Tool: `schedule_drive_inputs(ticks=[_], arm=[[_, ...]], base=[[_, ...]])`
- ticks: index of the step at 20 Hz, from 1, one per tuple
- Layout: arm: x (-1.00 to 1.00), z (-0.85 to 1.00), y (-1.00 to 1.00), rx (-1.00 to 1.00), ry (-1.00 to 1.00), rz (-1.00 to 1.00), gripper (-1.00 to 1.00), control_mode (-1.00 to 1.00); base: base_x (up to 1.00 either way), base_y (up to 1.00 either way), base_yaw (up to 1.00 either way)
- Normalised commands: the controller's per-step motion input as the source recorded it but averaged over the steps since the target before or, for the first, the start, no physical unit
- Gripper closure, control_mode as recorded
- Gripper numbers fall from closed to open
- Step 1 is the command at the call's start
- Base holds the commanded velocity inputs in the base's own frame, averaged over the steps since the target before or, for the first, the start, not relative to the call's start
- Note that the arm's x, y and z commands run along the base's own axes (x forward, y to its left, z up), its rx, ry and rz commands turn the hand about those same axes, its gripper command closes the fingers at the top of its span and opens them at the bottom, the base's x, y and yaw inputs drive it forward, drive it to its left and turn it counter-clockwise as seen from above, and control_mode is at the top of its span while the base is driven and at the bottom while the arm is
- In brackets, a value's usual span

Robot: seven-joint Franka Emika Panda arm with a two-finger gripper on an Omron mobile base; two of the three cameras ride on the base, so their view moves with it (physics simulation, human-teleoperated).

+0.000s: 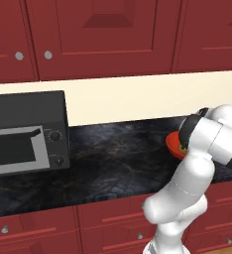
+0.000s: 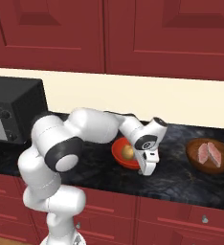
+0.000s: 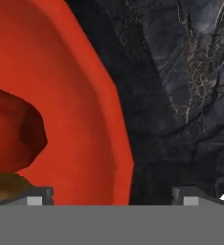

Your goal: Place the bowl with the bell pepper and potato on the top shelf of the fridge. Place the bowl with the steaks on the second highest shelf of the fridge.

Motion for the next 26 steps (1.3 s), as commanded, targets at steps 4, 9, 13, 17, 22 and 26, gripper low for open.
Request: schedule_drive_inputs(ticks=[4,9,13,17,22,26], arm=[[0.33,-0.34,-0.04,-0.02,-0.02,-0.07,-1.00,-1.00],[0.01,-0.14,-0.04,-0.01,0.00,-0.02,1.00,-1.00],[-0.28,0.00,0.00,0.00,-0.01,0.00,1.00,-1.00],[-0.74,0.27,0.27,-0.02,-0.16,0.00,1.00,-1.00],[-0.80,0.95,0.86,-0.07,-0.35,0.00,1.00,-1.00],[-0.78,1.00,1.00,-0.01,-0.31,-0.01,1.00,-1.00]], base=[[0.00,0.00,0.00],[0.00,0.00,0.00],[0.00,0.00,0.00],[0.00,0.00,0.00],[0.00,0.00,0.00],[0.00,0.00,0.00]])
